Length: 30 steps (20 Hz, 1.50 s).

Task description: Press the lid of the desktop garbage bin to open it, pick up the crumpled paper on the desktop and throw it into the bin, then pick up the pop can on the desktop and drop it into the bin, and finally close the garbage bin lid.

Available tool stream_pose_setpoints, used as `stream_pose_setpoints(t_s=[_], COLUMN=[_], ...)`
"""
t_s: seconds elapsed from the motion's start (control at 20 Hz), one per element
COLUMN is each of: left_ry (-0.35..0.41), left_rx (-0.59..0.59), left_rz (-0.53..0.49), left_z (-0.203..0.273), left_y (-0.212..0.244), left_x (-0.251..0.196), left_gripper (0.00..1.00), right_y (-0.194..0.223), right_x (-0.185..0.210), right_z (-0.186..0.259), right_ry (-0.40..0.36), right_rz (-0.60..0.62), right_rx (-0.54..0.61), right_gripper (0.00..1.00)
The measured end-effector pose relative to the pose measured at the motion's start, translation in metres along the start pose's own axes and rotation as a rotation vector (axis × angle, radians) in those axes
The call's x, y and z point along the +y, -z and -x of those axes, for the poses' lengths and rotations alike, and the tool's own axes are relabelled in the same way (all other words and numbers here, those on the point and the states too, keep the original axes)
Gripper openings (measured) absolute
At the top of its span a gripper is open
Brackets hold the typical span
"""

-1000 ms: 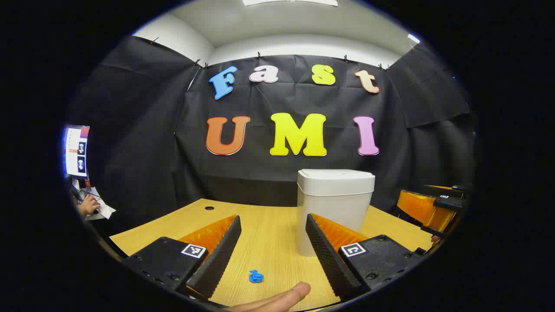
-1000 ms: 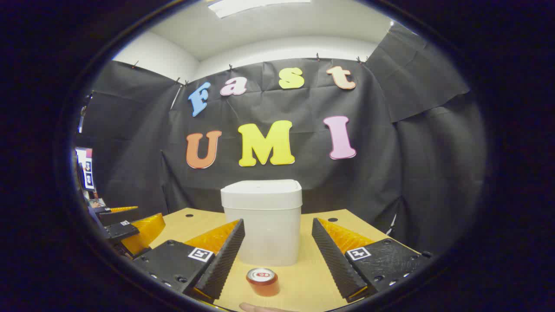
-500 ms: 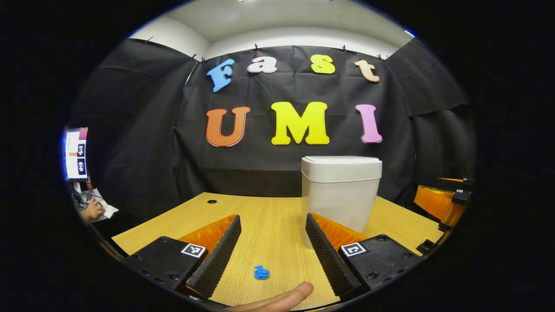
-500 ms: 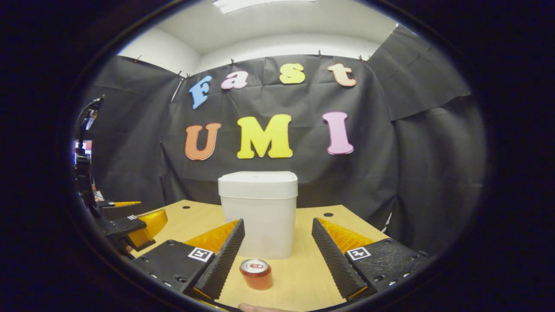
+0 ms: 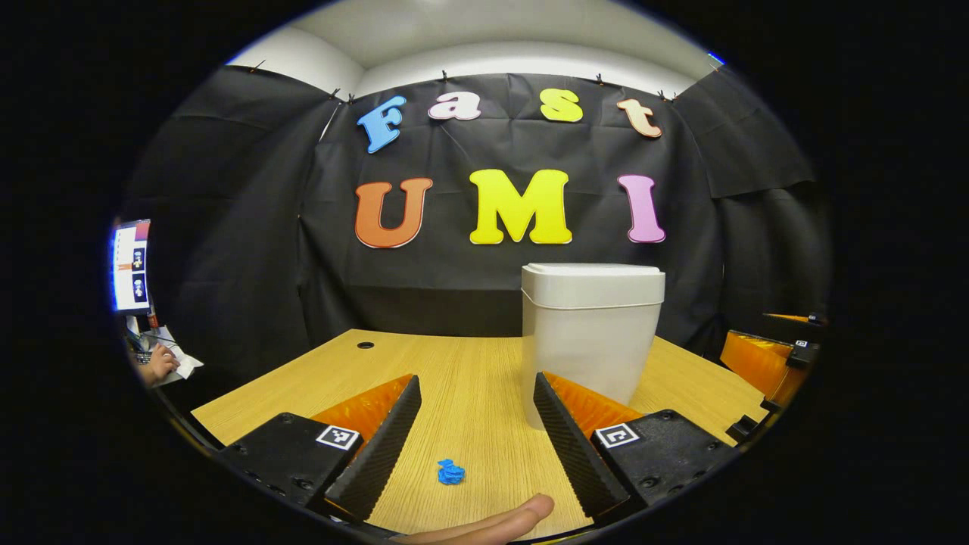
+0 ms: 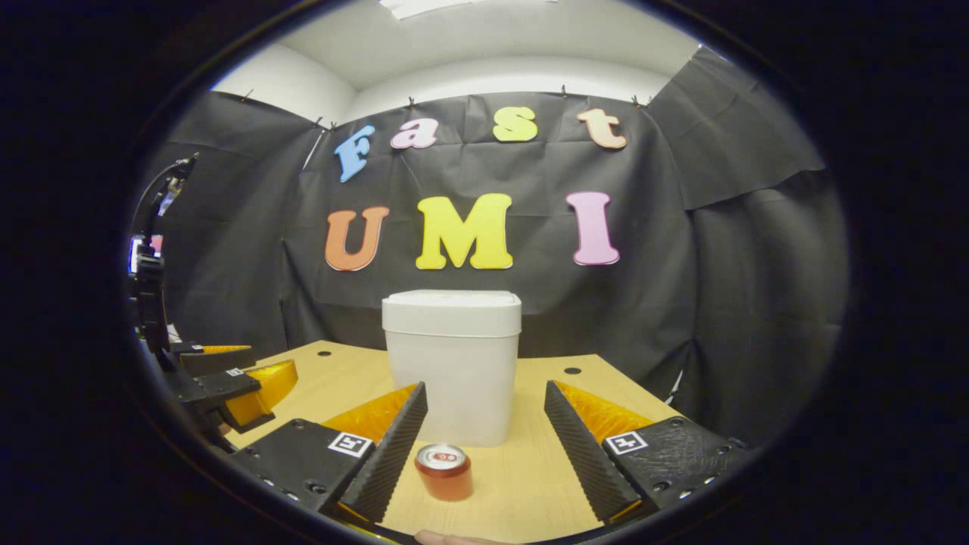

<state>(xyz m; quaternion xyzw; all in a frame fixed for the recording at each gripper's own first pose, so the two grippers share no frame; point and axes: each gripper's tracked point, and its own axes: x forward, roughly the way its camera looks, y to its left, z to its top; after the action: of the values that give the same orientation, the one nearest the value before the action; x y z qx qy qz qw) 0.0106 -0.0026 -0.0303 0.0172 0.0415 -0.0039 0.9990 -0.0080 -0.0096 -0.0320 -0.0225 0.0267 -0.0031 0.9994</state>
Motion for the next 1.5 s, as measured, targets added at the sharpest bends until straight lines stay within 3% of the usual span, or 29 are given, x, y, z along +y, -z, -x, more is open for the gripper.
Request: stream_pose_setpoints(t_s=[0.7, 0.8, 1.3, 1.5], left_ry=[0.014, 0.015, 0.015, 0.018], left_rx=[0.021, 0.021, 0.030, 0.037], left_rz=[-0.023, -0.026, -0.034, -0.037], left_z=[-0.003, -0.003, -0.005, -0.006], left_y=[0.009, 0.009, 0.012, 0.014], left_x=[-0.007, -0.007, -0.005, -0.005], left_gripper=[0.97, 0.97, 0.97, 0.97], right_y=[0.008, 0.007, -0.019, -0.034], right_x=[-0.004, -0.006, -0.007, -0.002], right_z=[-0.003, -0.004, -0.023, -0.036], right_ry=[0.005, 0.009, 0.035, 0.030], right_rz=[0.006, 0.003, -0.013, 0.011], right_rx=[0.014, 0.012, -0.018, -0.013], right_gripper=[0.92, 0.96, 0.92, 0.95])
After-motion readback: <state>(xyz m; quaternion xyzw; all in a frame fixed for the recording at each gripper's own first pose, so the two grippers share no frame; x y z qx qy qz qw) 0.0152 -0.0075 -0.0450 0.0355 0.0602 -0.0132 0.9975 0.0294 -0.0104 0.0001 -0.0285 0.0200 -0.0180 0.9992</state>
